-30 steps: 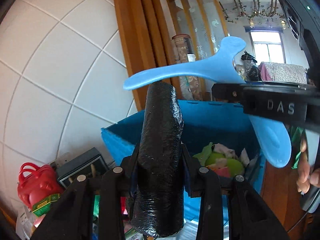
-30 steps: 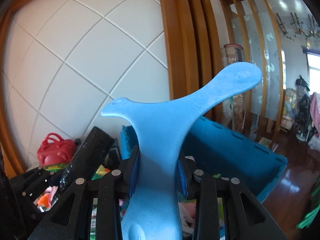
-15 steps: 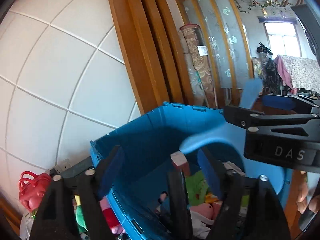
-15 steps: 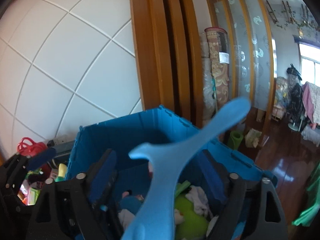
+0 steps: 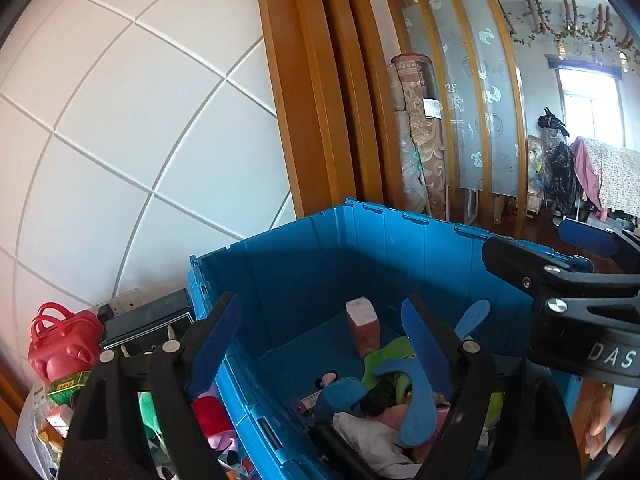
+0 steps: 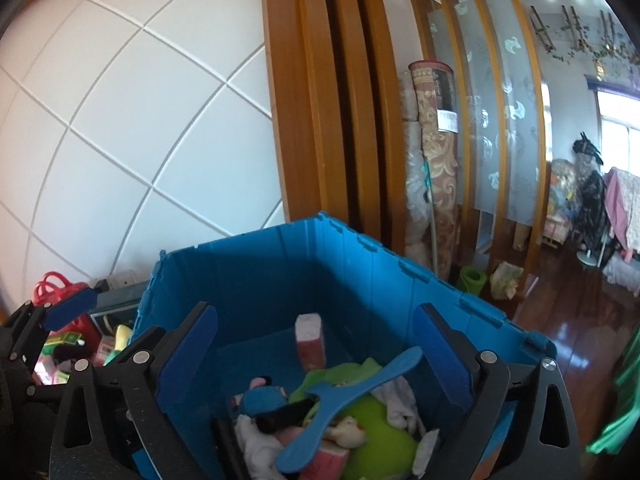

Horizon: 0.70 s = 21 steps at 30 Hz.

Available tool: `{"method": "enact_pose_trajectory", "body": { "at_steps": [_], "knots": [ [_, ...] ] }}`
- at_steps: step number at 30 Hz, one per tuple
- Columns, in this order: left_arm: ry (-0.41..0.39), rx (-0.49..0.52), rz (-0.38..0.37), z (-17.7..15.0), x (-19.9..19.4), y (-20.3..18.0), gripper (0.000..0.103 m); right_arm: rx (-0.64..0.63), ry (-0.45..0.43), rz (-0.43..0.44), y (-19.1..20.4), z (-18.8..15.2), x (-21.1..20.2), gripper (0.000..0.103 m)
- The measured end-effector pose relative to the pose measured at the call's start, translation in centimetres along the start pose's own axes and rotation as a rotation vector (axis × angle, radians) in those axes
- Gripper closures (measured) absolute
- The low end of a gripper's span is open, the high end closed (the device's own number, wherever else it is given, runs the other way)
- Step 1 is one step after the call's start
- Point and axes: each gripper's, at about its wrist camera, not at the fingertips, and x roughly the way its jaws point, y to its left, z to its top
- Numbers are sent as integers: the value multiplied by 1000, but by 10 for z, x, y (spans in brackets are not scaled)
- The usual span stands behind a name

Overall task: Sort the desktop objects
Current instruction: 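Lift the blue plastic toy with the right gripper and drop it into the blue crate, then grasp the green medicine bottle with the right gripper while the left gripper grasps the white wipes pack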

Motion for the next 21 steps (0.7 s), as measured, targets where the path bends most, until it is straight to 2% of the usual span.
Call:
{"method": "enact_pose_trajectory", "body": {
  "at_steps": [10, 15, 21],
  "knots": [
    [-22, -58, 68, -26, -36, 18, 21, -15, -4, 81, 21, -15, -22, 1],
    [-14, -111, 132, -53, -57, 45, 21, -62, -4, 161, 52, -24, -32, 0],
    [34, -151, 227, -87, -77, 90, 21, -101, 4, 253, 101, -34, -40, 0]
  ]
}}
